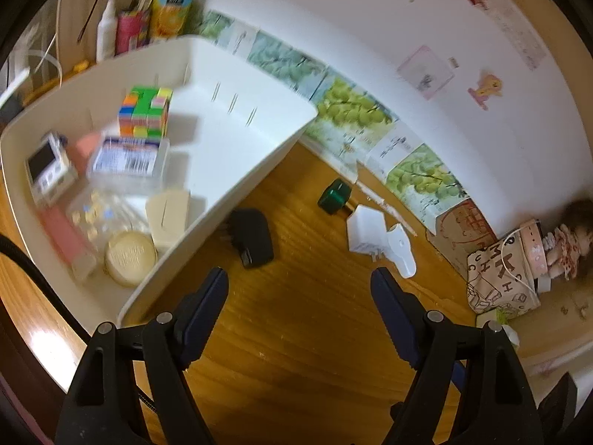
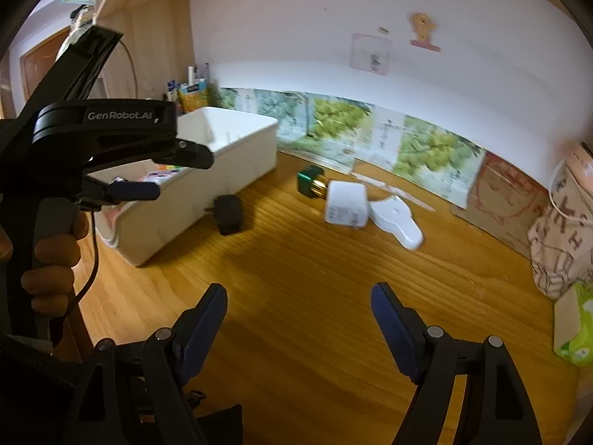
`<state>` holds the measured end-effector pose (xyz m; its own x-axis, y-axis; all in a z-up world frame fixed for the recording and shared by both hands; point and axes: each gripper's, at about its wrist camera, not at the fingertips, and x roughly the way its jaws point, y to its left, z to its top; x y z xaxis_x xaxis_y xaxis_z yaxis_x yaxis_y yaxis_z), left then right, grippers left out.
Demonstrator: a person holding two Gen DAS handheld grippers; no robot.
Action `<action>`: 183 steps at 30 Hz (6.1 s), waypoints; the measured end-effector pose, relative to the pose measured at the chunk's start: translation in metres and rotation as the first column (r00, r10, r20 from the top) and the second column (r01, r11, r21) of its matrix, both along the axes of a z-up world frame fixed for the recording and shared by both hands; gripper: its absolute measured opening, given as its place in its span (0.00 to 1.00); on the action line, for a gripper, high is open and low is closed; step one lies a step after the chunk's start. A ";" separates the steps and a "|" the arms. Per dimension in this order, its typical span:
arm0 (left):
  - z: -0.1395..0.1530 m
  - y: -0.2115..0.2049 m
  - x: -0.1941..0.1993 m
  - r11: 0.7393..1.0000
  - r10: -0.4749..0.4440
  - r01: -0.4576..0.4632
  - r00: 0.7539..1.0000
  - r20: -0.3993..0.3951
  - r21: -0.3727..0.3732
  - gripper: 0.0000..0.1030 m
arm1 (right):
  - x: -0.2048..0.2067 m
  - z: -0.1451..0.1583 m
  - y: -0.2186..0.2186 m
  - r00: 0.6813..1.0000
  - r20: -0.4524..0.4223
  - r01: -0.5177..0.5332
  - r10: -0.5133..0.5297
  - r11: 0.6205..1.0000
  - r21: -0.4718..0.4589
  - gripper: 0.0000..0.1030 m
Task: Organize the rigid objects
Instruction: 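Move both tools from the tray toward the white charger and white curved plastic piece, then grasp the white charger with the left tool while the right tool grasps the white curved plastic piece, then lift the charger and curved plastic piece and carry them toward the tray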
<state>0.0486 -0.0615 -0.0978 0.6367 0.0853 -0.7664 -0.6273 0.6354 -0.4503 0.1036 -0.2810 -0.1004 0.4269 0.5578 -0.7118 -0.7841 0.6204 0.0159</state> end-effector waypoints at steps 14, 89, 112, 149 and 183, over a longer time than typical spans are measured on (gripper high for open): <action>-0.034 0.000 0.012 0.995 0.053 -0.069 0.981 -0.186 -0.078 0.80 | 0.037 -0.012 0.002 0.997 0.007 0.072 -0.072 0.997 0.001 0.78; -0.084 0.000 0.245 0.940 -0.264 0.122 0.854 -0.449 -0.320 0.60 | 0.202 -0.087 0.041 0.985 -0.114 0.117 -0.127 0.988 -0.097 0.53; -0.087 -0.037 0.261 0.947 -0.320 0.247 0.770 -0.551 -0.205 0.60 | 0.170 -0.051 0.009 0.974 -0.147 0.164 -0.174 0.983 -0.078 0.53; -0.013 -0.023 0.054 0.917 -0.397 0.328 0.815 -0.423 -0.228 0.59 | -0.006 -0.001 0.027 0.994 -0.099 0.053 -0.055 0.998 -0.018 0.53; 0.070 0.093 0.001 0.870 -0.431 0.451 0.892 -0.139 0.198 0.59 | -0.069 0.046 0.138 0.997 0.032 0.061 -0.064 0.994 0.087 0.53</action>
